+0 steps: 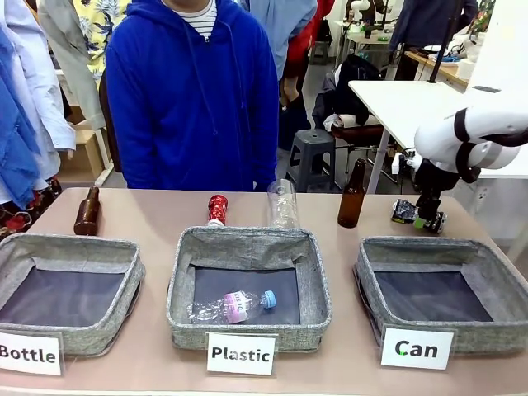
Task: Sort the can waste into the basket.
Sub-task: Pick up the can waste from the table and place it in the right Fabric basket.
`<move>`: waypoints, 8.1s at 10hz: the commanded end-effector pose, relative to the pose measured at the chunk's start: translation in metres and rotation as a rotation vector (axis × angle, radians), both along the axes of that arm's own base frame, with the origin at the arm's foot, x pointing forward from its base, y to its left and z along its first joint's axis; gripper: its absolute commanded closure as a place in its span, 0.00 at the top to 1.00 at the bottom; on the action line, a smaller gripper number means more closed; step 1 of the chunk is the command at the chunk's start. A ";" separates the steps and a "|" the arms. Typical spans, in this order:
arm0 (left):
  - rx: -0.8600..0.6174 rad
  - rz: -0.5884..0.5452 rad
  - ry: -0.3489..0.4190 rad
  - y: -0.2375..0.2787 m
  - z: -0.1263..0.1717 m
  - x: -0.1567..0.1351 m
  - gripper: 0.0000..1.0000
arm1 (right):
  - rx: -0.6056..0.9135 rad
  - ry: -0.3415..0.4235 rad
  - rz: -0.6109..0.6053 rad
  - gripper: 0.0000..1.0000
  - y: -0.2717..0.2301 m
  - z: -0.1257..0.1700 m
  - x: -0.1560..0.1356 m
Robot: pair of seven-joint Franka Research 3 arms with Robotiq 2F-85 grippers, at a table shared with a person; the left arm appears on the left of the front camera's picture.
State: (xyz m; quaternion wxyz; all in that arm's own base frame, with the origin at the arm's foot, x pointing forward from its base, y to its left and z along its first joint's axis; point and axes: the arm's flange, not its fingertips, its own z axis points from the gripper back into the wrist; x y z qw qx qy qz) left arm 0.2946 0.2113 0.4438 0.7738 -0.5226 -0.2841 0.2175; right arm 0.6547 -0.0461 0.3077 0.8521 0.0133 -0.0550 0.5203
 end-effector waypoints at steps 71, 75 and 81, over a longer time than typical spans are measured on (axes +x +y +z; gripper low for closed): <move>-0.164 -0.502 -0.143 -0.082 0.069 -0.004 1.00 | 1.234 0.328 -0.550 1.00 -0.056 0.129 -0.126; -0.066 -0.515 -0.098 -0.110 0.078 0.025 1.00 | 1.234 0.328 -0.550 1.00 -0.056 0.129 -0.126; 0.484 -0.720 0.045 -0.285 0.096 0.107 1.00 | 1.234 0.328 -0.550 1.00 -0.056 0.129 -0.126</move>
